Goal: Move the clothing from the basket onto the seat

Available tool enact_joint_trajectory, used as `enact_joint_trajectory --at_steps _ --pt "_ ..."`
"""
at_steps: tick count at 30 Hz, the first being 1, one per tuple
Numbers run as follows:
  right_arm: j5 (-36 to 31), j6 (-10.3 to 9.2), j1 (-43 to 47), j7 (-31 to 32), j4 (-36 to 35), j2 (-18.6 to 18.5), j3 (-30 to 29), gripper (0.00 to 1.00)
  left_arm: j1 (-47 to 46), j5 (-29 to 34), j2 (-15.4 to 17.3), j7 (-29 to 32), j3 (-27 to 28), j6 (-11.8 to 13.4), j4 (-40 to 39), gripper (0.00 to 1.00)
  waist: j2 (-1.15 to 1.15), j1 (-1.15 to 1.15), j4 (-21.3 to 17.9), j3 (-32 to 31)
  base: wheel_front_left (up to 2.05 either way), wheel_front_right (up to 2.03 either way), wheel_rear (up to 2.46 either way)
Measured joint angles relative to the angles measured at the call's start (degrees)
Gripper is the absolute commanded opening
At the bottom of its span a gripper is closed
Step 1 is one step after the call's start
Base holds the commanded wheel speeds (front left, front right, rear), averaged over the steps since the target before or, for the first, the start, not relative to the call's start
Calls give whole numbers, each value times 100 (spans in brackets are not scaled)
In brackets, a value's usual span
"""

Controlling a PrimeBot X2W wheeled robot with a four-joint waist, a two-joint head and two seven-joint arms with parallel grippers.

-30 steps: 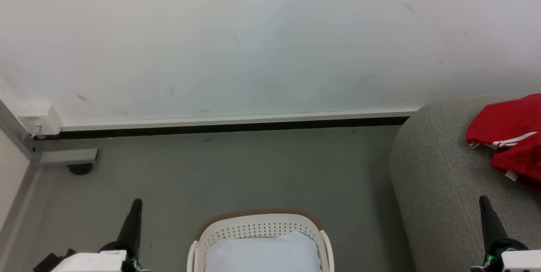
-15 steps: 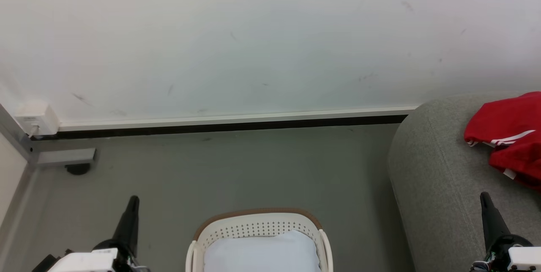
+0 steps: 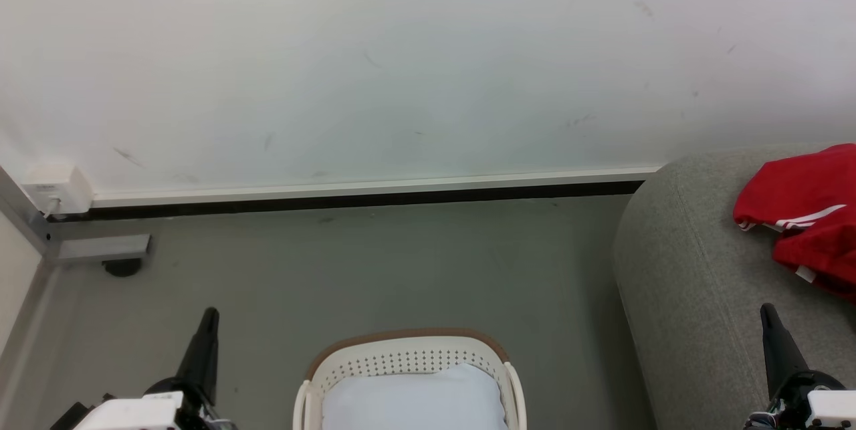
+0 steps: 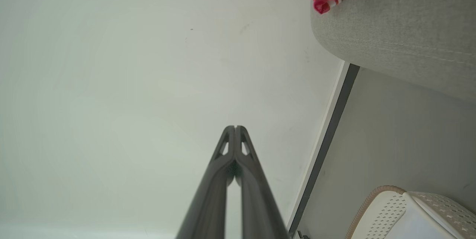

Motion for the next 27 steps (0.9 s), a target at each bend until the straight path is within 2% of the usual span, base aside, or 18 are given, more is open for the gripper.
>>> enact_joint_trajectory --at_steps 27 --pt "-14 0 -1 18 1 21 -30 0 -1 0 1 0 0 0 -1 0 0 0 0 0 0 0 0"
